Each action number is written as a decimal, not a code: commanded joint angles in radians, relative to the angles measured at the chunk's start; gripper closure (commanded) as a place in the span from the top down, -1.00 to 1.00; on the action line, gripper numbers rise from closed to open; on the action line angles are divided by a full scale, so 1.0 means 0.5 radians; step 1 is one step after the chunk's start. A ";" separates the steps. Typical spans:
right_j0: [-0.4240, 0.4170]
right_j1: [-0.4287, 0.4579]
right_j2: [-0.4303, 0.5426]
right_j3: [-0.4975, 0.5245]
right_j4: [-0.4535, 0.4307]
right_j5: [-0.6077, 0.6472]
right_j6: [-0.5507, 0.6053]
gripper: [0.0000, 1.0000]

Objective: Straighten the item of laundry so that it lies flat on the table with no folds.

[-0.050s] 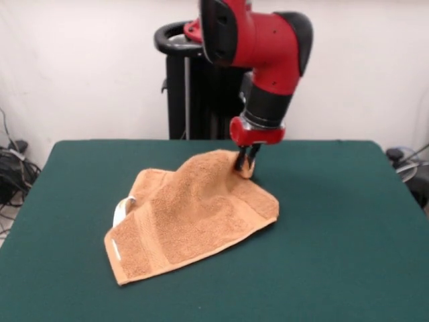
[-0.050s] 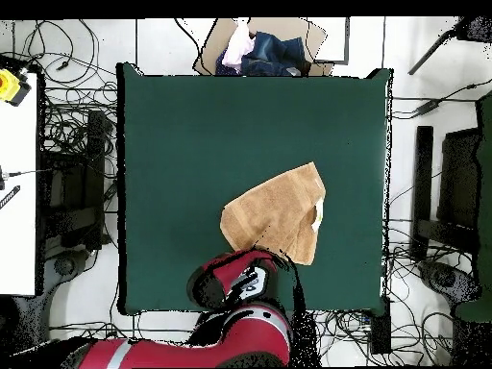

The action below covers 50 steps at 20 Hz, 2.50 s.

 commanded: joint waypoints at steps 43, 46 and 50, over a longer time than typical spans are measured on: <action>-0.322 -0.137 0.275 -0.044 -0.002 -0.077 0.263 1.00; -0.340 -0.178 0.296 -0.017 -0.006 -0.051 0.251 1.00; -0.444 -0.316 0.428 0.056 0.055 -0.023 0.258 1.00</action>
